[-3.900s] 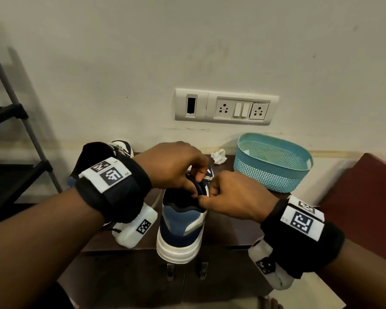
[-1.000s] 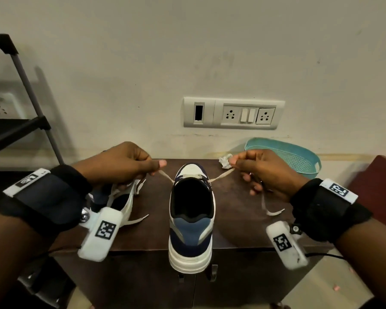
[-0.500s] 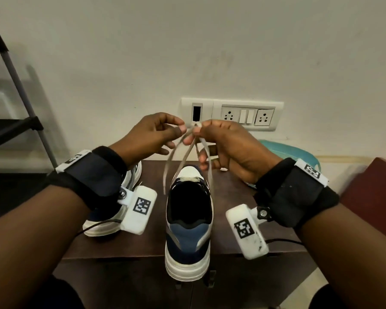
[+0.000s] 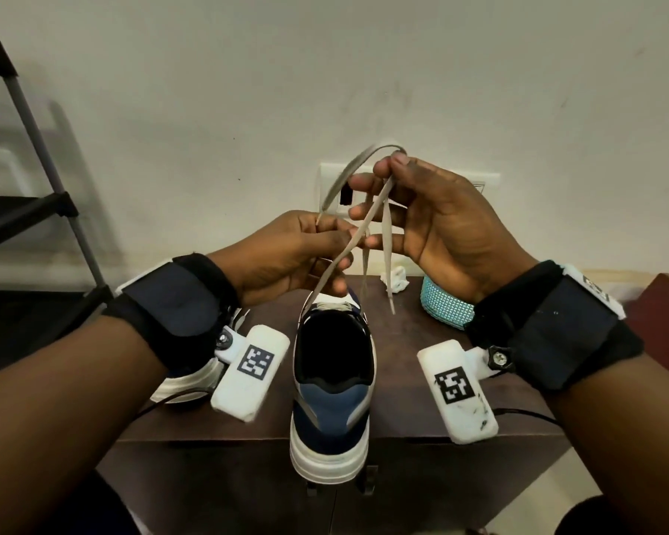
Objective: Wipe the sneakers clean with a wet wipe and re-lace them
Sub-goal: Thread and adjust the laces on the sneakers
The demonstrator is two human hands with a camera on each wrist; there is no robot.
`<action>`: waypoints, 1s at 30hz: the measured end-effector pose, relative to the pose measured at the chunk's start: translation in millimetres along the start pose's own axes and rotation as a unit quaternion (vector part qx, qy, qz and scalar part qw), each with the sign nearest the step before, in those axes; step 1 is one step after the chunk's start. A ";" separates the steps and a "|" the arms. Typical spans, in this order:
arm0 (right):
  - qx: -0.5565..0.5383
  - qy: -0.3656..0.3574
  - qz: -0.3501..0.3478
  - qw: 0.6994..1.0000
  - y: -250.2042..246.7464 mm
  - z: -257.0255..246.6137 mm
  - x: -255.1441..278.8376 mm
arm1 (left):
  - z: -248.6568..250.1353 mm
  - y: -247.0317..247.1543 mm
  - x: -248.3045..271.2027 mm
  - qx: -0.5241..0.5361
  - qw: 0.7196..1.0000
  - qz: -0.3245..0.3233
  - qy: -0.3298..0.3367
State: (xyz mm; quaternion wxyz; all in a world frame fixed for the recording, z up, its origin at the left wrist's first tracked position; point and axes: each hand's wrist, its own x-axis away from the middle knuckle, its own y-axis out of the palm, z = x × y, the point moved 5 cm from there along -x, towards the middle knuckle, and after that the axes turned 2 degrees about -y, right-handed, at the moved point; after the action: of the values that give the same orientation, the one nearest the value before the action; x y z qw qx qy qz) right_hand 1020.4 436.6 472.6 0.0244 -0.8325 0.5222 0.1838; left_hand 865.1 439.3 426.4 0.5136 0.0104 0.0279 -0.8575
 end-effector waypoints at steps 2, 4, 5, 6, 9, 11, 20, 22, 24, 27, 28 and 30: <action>-0.006 -0.009 0.008 1.000 -5.9 -3.0 2.5 | 3.1 -3.6 0.8 0.027 0.999 0.027 0.004; -0.008 -0.019 0.029 0.999 -16.3 -7.3 5.2 | 6.1 -11.5 2.6 0.073 0.996 0.046 -0.007; -0.008 -0.022 0.036 0.999 -21.1 -9.0 6.9 | 6.6 -15.0 4.3 0.085 0.995 0.043 -0.019; -0.012 -0.020 0.039 0.999 -25.2 -9.8 9.1 | 6.7 -16.9 6.4 0.084 0.995 0.035 -0.032; -0.037 0.001 0.037 0.999 -30.0 -7.1 15.0 | 3.2 -13.2 10.3 0.035 0.998 0.012 -0.055; -0.056 0.020 0.028 0.998 -25.9 -5.0 16.7 | -0.2 -2.3 11.1 0.005 0.998 -0.018 -0.057; -0.101 0.038 -0.012 0.994 -9.9 -9.9 17.0 | 12.0 35.7 -3.3 -0.176 0.984 -0.018 0.004; -0.061 0.034 0.037 0.997 -26.4 -12.8 19.3 | 14.8 17.6 -2.1 -0.162 0.986 0.039 0.002; 0.029 0.040 0.111 0.993 -52.6 -11.9 29.4 | 11.4 -15.3 5.0 -0.125 0.984 0.121 -0.021; 0.213 0.131 0.202 0.947 -94.3 5.4 57.5 | -8.2 -64.6 25.3 -0.149 0.958 0.226 -0.096; 0.256 0.190 0.202 0.926 -104.0 17.0 67.5 | -16.7 -73.9 33.3 -0.186 0.944 0.235 -0.136; 0.315 0.307 0.168 0.882 -114.8 40.0 85.9 | -29.8 -79.3 44.7 -0.270 0.917 0.212 -0.202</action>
State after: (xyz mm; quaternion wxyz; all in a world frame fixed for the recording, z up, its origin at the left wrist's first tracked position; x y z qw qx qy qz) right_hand 1143.3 424.0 389.5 0.0927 -0.6952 0.6661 -0.2537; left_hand 773.8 439.1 397.6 0.6612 -0.2967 0.1515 -0.6722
